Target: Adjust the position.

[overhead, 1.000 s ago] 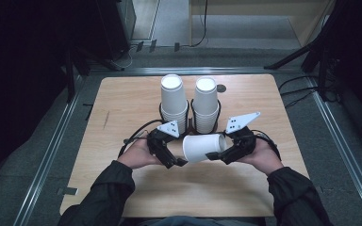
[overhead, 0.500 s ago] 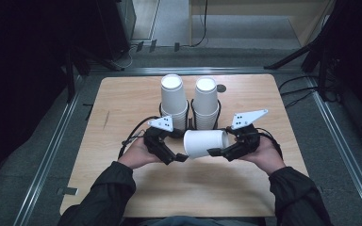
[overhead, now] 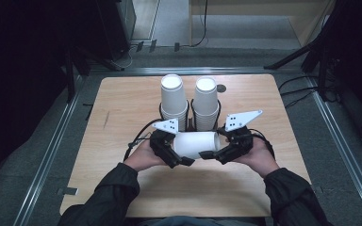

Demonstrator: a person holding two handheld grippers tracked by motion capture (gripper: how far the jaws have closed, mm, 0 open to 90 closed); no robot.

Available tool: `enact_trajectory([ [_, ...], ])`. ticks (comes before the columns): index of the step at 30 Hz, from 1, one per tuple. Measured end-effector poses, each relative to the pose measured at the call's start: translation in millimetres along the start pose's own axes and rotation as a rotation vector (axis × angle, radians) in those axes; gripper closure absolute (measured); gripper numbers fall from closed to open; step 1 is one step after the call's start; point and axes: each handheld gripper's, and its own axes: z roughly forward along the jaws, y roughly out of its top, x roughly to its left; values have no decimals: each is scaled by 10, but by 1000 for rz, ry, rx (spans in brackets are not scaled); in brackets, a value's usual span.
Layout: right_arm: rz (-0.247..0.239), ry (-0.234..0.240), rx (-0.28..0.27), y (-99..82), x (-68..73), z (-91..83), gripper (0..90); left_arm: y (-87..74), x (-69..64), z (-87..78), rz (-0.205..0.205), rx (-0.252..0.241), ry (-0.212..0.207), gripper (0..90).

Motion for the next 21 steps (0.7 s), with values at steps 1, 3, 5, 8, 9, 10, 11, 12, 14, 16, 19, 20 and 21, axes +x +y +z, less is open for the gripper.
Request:
enact_trajectory([
  [1, -1, 5, 1, 3, 6, 15, 225, 1, -2, 2, -1, 0, -1, 0],
  [3, -1, 3, 3, 4, 12, 35, 225, 1, -7, -12, -2, -8, -5, 6],
  [5, -3, 5, -4, -1, 9, 34, 228, 11, -25, -41, 5, -20, 6, 48],
  [8, -3, 14, -26, 5, 4, 9, 232, 39, -37, -64, 11, -14, 3, 74],
  [9, -3, 16, -26, 6, 5, 4, 233, 53, -38, -63, 11, 1, 4, 80],
  [10, -6, 15, -25, 3, 7, 4, 234, 57, -36, -62, 9, 7, -1, 86],
  [11, -6, 17, -24, 1, 5, 2, 233, 62, -32, -60, 7, 15, -5, 91],
  [12, -5, 17, -22, -1, 1, 3, 232, 63, -27, -60, 7, 18, -6, 93],
  [14, 0, 20, -21, -3, -9, 1, 230, 65, -7, -59, -13, 19, -25, 94],
  [16, 2, 16, -18, -8, -10, -1, 207, 63, 9, -62, -25, 29, -29, 94],
  [19, 12, -1, 2, -15, -12, -8, 138, 53, 17, -88, -15, 46, -9, 94],
  [20, 11, 1, 6, -21, -21, -11, 138, 52, 22, -103, -13, 51, -8, 94],
  [21, 13, -6, 17, -31, -24, -16, 137, 53, 22, -119, -12, 53, -1, 94],
])
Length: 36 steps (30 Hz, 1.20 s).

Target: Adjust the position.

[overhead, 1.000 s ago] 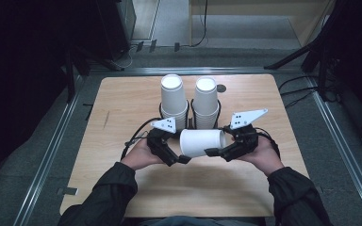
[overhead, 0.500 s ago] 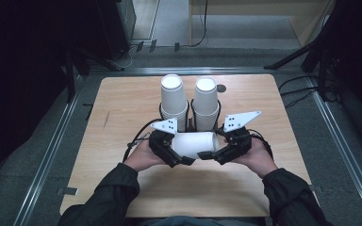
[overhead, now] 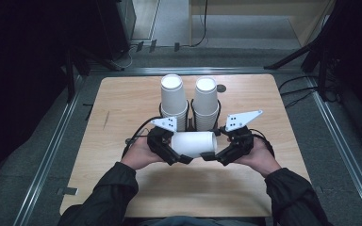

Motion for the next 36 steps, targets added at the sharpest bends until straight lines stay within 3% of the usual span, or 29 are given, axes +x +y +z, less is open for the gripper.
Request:
enact_trajectory([
  [3, 14, -25, 51, -44, -27, 5, 137, -7, 18, -65, 0, 23, 24, 93],
  [5, 28, -28, 79, -86, -49, 14, 139, -30, 41, -106, -24, 33, 27, 93],
  [8, 24, -42, 118, -129, -64, 34, 144, -47, 68, -151, -40, 63, 70, 94],
  [13, 9, -82, 180, -171, -72, 92, 145, -45, 95, -199, -33, 96, 94, 94],
  [18, 4, -90, 200, -192, -84, 111, 144, -45, 122, -167, -22, 158, 126, 93],
  [20, 0, -102, 202, -192, -84, 114, 145, -47, 137, -149, -8, 162, 101, 93],
  [22, 0, -126, 211, -195, -87, 123, 144, -45, 140, -128, 10, 178, 108, 92],
  [24, 10, -120, 216, -196, -93, 133, 145, -43, 147, -95, 19, 201, 118, 92],
  [27, 0, -114, 229, -200, -84, 155, 144, -33, 158, -58, 25, 239, 126, 93],
  [31, -8, -117, 243, -207, -93, 180, 143, -12, 173, -28, 4, 256, 115, 93],
  [36, -32, -120, 249, -197, -85, 191, 145, 11, 159, 34, 18, 283, 108, 94],
])
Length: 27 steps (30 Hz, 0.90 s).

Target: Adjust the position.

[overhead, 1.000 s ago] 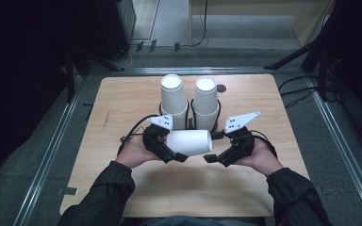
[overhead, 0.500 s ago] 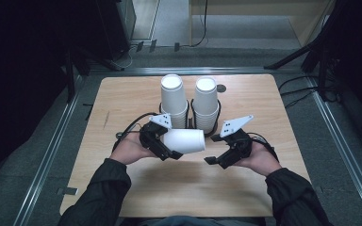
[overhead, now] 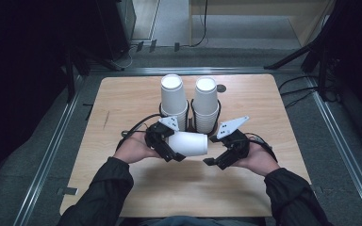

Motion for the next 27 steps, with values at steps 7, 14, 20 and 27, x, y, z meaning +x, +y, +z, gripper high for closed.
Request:
enact_trajectory([
  [7, -15, 10, 17, 6, -2, 38, 145, 49, -38, 109, -8, 49, 10, 95],
  [14, -40, 8, 27, 25, 25, 72, 145, 104, -95, 240, -1, 96, -3, 94],
  [20, -42, 35, 43, 37, 47, 119, 145, 136, -153, 306, 30, 125, -8, 95],
  [27, -78, 40, 82, 54, 97, 231, 152, 167, -214, 332, 55, 129, -34, 94],
])
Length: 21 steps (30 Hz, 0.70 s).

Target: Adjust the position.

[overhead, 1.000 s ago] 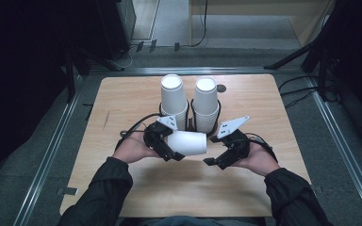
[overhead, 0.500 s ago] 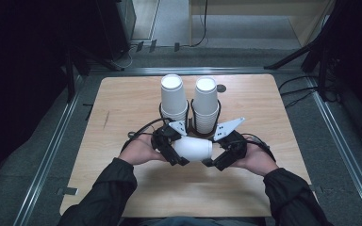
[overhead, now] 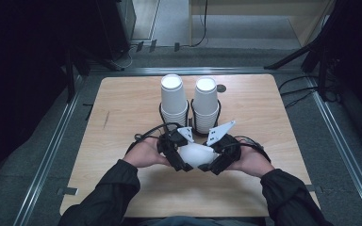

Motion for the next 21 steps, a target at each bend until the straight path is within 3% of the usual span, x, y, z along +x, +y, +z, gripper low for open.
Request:
enact_trajectory([
  [5, -7, 43, 5, 29, 25, 39, 203, 23, -30, 8, 9, 2, 0, 93],
  [10, -15, 56, 15, 33, 31, 46, 216, 16, -29, 2, 8, 5, -16, 90],
  [12, -16, 53, 11, 34, 40, 37, 218, 7, -35, -5, 11, -8, -12, 86],
  [15, -31, 33, 5, 42, 42, 24, 214, 4, -62, -21, 16, -43, 33, 64],
  [17, -39, 20, -7, 39, 32, 6, 213, 8, -52, -33, -3, -57, 21, 9],
  [20, -41, 3, -30, 25, 21, -41, 211, -6, -37, -62, -16, -79, 30, 0],
  [21, -38, 3, -33, 20, 13, -55, 210, -16, -25, -78, -21, -89, 9, 0],
])
